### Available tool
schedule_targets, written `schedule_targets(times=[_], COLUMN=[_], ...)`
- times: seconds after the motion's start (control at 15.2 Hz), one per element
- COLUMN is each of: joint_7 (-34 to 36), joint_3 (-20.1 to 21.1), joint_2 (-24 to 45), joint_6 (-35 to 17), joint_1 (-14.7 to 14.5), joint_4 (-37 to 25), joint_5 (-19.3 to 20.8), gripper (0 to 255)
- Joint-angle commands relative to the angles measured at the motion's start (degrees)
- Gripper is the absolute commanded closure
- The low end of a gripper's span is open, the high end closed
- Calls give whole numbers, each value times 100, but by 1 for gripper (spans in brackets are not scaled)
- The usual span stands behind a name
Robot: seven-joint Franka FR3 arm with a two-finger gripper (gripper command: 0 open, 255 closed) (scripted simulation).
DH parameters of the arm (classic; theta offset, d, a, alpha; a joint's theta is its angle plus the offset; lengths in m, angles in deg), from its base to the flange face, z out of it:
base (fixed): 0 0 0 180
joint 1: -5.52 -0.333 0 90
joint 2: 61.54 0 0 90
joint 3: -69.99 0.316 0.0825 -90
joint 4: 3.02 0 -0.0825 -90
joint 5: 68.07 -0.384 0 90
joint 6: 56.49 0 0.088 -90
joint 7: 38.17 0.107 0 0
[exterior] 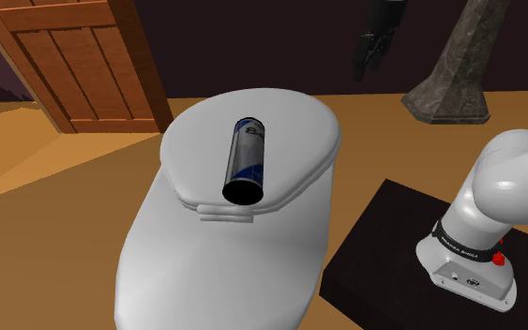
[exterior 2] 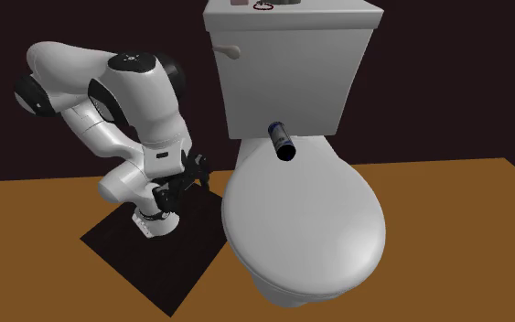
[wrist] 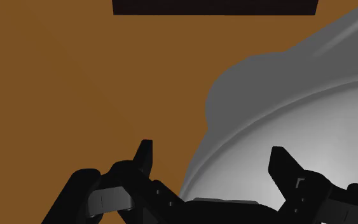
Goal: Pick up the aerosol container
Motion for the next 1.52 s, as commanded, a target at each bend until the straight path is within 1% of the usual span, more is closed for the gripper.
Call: schedule_targets(times=[0.0, 0.4, 0.73, 1.12, 1.45], joint_7=[0, 1477, 2712, 4209, 5499], joint_3=[0, 929, 1724, 2694, 3554], joint_2=[0, -165, 7, 563, 1294], joint_6=[0, -25, -108, -254, -366], joint_1=[0, -34, -30, 93, 344], joint_4=[0, 141, -24, -555, -1268], joint_5=[0, -502, -895, -1198, -1205], gripper=[0, 0, 0, 0, 0])
